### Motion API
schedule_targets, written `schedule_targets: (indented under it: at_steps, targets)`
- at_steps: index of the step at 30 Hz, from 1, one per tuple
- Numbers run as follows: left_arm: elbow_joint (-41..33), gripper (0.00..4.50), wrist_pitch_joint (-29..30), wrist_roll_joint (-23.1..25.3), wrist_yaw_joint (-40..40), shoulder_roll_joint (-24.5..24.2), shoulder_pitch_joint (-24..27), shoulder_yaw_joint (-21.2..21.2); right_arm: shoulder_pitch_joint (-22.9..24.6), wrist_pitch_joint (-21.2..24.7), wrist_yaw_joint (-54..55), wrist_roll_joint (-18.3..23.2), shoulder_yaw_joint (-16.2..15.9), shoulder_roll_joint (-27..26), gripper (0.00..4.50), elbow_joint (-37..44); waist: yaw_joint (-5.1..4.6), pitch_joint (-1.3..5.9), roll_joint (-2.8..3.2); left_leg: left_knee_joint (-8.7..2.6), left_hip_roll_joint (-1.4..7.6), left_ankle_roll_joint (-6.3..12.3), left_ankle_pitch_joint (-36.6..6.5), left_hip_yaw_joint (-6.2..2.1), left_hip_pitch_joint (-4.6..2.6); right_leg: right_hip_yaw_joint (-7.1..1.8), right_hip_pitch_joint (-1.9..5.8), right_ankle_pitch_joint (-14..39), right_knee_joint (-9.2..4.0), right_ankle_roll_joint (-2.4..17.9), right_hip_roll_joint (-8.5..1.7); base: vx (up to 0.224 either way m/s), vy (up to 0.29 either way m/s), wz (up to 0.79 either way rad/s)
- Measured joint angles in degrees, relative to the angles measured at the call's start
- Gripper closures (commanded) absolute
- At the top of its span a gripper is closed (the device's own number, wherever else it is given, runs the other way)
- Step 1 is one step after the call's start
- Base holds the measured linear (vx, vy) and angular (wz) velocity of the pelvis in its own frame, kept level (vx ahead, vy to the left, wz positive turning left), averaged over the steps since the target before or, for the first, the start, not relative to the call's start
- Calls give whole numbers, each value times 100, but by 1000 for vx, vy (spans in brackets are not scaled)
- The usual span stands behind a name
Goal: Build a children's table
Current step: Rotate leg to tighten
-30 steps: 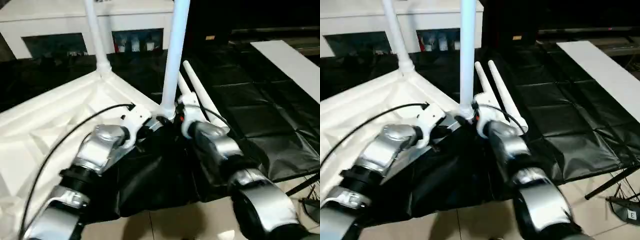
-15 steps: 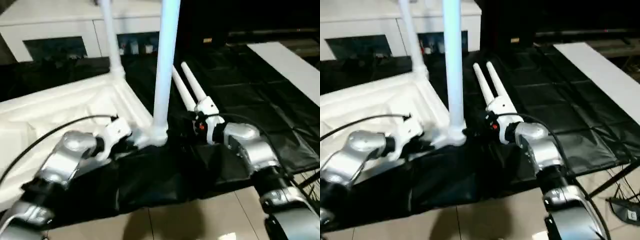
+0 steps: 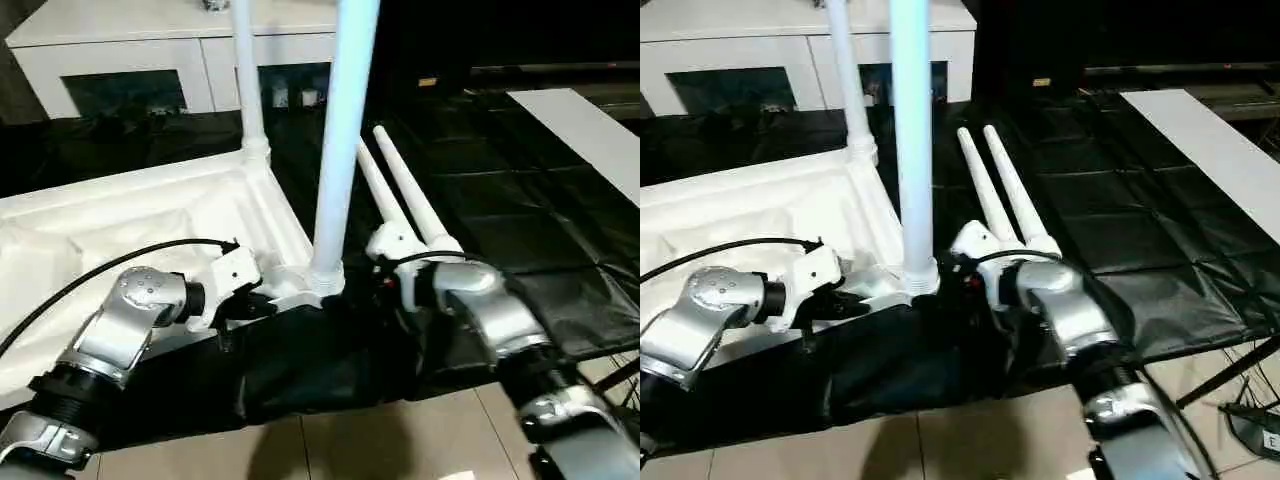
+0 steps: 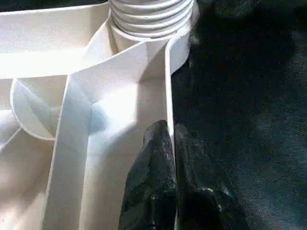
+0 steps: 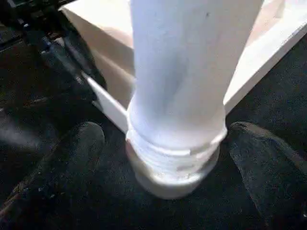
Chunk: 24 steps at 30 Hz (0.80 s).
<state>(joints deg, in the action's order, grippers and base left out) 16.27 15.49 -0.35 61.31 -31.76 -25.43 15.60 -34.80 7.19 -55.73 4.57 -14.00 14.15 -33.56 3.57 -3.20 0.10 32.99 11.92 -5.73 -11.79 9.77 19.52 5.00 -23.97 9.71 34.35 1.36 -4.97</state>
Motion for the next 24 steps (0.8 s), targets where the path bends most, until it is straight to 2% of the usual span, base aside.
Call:
schedule_targets:
  at_steps: [8,10,12,14,18,20,24]
  targets:
    - [2,450,0,5,-9,80,8,40,-146,-303,105,-26,52,-204,4,-419,-3,1,-1,58,-3,-26,-20,-3,21,0,-2,0,48,0,-16,0,0,0]
    - [2,450,0,7,-10,85,12,50,-171,-367,121,-26,58,-220,40,-548,-6,1,-2,70,-3,-27,-20,-4,21,0,-1,0,59,0,-19,0,0,0]
    - [2,450,-1,8,-10,92,20,57,-191,-428,147,-26,78,-223,40,-626,-11,1,-2,81,-1,-28,-19,-5,21,0,0,0,69,0,-20,0,0,0]
    - [3,450,-1,9,-10,92,23,58,-228,-493,148,-26,102,-238,69,-725,-16,1,-2,89,-1,-28,-19,-6,20,0,0,0,77,0,-20,0,0,0]
    - [5,450,-8,10,-7,92,24,59,-308,-549,137,-30,119,-294,90,-836,-16,1,-2,90,-1,-28,-19,-7,21,0,1,0,79,0,-20,0,0,0]
    - [5,450,-15,10,-4,92,24,62,-315,-583,143,-29,120,-324,125,-883,-15,1,-2,90,-1,-28,-19,-7,23,0,1,0,79,0,-20,0,0,0]
    - [27,450,-44,15,-14,93,23,62,-353,-745,103,-38,121,-368,147,-1067,-20,1,-2,97,-1,-28,-19,-8,23,0,1,-1,84,0,-20,0,0,0]
